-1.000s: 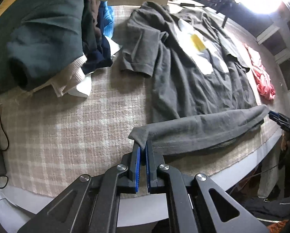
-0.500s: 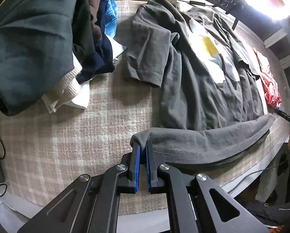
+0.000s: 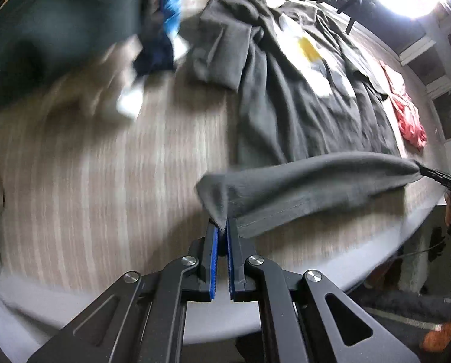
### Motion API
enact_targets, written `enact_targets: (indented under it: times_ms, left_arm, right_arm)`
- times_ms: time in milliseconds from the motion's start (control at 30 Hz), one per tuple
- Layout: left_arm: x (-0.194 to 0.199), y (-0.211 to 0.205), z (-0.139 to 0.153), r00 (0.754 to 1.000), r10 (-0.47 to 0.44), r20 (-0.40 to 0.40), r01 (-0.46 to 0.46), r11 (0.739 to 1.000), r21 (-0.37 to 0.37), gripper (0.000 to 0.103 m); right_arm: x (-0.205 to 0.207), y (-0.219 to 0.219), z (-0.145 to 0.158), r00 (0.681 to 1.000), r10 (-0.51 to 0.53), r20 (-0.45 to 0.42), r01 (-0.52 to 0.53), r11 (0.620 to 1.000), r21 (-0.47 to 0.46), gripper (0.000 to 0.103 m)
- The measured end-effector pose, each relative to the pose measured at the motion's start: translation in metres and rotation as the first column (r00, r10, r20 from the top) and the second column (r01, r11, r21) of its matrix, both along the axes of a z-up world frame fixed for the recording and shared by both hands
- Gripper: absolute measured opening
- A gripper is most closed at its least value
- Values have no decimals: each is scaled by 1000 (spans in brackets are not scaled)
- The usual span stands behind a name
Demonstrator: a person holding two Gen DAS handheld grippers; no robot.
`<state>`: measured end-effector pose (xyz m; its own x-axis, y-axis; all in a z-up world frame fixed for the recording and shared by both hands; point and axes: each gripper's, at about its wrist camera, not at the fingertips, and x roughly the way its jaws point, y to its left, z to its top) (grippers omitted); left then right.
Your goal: Fold clothes
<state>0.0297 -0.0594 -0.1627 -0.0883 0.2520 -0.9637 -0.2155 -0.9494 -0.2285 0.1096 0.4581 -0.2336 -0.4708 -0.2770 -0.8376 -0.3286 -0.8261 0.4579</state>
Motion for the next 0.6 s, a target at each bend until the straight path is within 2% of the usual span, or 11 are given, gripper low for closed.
enact_targets:
  times_ms: [100, 167, 267, 333, 367, 433, 467, 533, 600]
  left_arm:
    - [36, -15, 6, 997, 78, 21, -79, 995, 53, 4]
    - [54, -24, 10, 990, 138, 29, -140, 985, 100, 4]
    - [23, -18, 17, 989, 149, -26, -144, 981, 128, 4]
    - [-20, -10, 40, 986, 129, -106, -112, 981, 156, 4]
    - [-44, -4, 65, 978, 124, -165, -97, 982, 165, 4]
    - [-87, 6, 132, 947, 116, -299, -66, 983, 172, 3]
    - [-101, 9, 172, 923, 111, -367, -50, 984, 171, 3]
    - [-110, 11, 251, 866, 95, -492, -21, 988, 155, 3]
    - [-108, 10, 339, 783, 91, -615, -11, 991, 132, 2]
  right_arm:
    - [49, -22, 18, 997, -68, -35, 66, 997, -43, 7]
    - [66, -36, 20, 992, -115, -57, 111, 991, -72, 7]
    - [49, -27, 22, 986, -139, -90, 134, 989, -67, 7]
    - [21, -10, 37, 979, -142, -144, 138, 990, -36, 7]
    - [5, -2, 50, 974, -138, -181, 137, 990, -18, 7]
    - [-27, 13, 102, 954, -108, -281, 130, 990, 61, 7]
    - [-46, 19, 147, 935, -72, -346, 124, 984, 130, 7]
    - [-59, 21, 236, 902, -21, -431, 150, 952, 266, 7]
    - [-62, 20, 318, 867, 22, -497, 195, 904, 380, 7]
